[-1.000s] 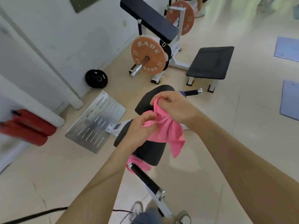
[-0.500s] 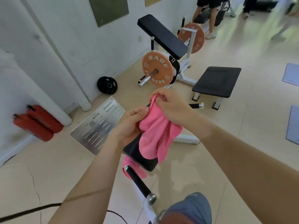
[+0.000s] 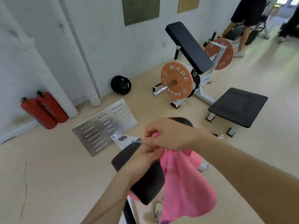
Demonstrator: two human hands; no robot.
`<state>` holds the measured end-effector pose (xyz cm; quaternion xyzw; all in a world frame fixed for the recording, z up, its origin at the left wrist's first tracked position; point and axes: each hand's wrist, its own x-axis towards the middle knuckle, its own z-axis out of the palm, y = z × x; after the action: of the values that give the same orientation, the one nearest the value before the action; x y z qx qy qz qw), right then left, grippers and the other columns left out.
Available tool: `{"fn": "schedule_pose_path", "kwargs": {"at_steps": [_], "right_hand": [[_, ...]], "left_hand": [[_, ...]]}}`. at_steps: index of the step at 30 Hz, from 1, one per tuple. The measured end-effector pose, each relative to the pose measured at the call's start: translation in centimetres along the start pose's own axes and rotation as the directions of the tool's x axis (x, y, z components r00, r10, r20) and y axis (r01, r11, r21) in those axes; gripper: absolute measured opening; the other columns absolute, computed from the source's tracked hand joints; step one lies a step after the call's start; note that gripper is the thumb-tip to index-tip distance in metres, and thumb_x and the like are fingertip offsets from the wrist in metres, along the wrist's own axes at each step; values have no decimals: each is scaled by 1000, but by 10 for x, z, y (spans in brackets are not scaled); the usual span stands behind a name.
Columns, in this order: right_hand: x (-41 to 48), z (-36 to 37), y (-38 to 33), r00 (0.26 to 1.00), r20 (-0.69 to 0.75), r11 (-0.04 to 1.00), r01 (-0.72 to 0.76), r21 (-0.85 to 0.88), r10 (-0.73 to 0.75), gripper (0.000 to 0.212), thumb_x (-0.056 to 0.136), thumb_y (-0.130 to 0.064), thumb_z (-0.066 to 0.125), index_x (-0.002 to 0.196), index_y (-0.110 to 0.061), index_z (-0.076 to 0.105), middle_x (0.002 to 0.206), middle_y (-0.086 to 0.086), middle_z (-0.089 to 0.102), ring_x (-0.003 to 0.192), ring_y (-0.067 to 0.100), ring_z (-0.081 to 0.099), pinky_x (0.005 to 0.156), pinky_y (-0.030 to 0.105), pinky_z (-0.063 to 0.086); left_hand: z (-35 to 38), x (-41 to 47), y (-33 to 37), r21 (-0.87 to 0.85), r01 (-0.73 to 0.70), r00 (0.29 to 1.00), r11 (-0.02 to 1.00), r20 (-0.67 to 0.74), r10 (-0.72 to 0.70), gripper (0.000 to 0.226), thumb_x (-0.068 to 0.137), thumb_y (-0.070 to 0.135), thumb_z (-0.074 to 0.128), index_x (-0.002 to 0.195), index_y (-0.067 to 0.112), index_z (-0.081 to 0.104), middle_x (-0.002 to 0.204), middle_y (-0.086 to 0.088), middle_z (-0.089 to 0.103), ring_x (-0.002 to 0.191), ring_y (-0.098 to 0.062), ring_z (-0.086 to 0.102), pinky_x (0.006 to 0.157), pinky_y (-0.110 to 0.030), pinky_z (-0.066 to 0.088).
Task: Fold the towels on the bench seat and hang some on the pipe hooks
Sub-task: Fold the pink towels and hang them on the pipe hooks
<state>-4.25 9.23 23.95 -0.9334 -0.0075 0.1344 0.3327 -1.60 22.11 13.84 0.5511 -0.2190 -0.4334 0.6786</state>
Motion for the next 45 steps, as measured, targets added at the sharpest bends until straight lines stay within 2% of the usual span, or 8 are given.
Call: {"fn": "schedule_pose_path", "kwargs": {"at_steps": [5, 9, 14, 19, 24, 31, 36, 45], "right_hand": [[47, -46, 7, 979, 203, 975, 75, -209, -32, 27, 81, -24, 69, 108, -24, 63, 108, -7, 64, 100, 10, 57, 89, 26, 46], [78, -95, 0, 993, 44, 978, 116, -175, -110, 9, 84, -20, 67, 90, -15, 72, 88, 2, 71, 86, 13, 63, 81, 30, 49], [130, -146, 25, 951, -279, 964, 63, -258, -137, 17, 85, -16, 62, 86, -1, 69, 82, 14, 70, 82, 28, 65, 70, 22, 49], [160, -164, 81, 992, -89, 825, 24, -565, -89, 30, 75, -2, 60, 57, -25, 53, 70, 1, 62, 66, 21, 58, 70, 40, 51], [185, -166, 133, 871, -426, 858, -9, -513, -245, 39, 60, -2, 48, 84, -20, 72, 84, 9, 60, 86, 33, 57, 74, 34, 45], [155, -45, 280, 994, -108, 878, -23, -478, -32, 52, 66, -8, 39, 103, -12, 75, 80, 7, 39, 75, 29, 46, 62, 36, 39], [120, -2, 330, 953, 256, 813, 21, -582, 159, 54, 87, -11, 46, 137, -33, 46, 113, 3, 45, 105, 23, 44, 83, 32, 44], [215, -28, 304, 949, 155, 951, -245, -189, 275, 34, 83, 5, 46, 102, -12, 70, 91, 13, 69, 93, 31, 63, 79, 33, 47]], "left_hand": [[-47, 10, 27, -271, 13, 986, 962, -155, -58, 19, 89, 19, 61, 90, 1, 65, 79, -11, 66, 64, -13, 62, 56, -21, 51], [-73, 20, 72, 219, 232, 973, 948, -75, -220, 22, 78, 20, 74, 93, 5, 68, 87, -11, 73, 76, -22, 70, 65, -31, 57], [-128, 43, 74, 577, 366, 876, 730, -478, -61, 16, 90, 17, 61, 79, 6, 66, 73, -6, 63, 72, -23, 60, 65, -30, 44], [-163, 31, 97, 654, 333, 329, 679, -756, 566, 37, 80, -7, 48, 103, 12, 70, 94, 4, 63, 92, -13, 55, 79, -10, 34], [-170, 28, 115, 641, 216, 6, 737, -755, 655, 32, 70, -6, 50, 82, 18, 67, 80, 6, 61, 72, 2, 52, 79, -16, 40], [-120, 36, -65, 278, 749, 336, 601, -942, 17, 11, 68, 7, 55, 60, 14, 54, 68, 0, 54, 72, -25, 51, 60, -26, 37], [-71, 32, -116, 79, 870, 217, 487, -948, -234, 25, 68, 0, 47, 53, 19, 43, 73, 1, 52, 82, -29, 53, 71, -32, 44], [-94, 37, -86, -192, 511, -168, 838, -978, -122, 18, 72, 6, 67, 72, 23, 69, 70, -2, 63, 71, -24, 59, 66, -30, 44]]}}
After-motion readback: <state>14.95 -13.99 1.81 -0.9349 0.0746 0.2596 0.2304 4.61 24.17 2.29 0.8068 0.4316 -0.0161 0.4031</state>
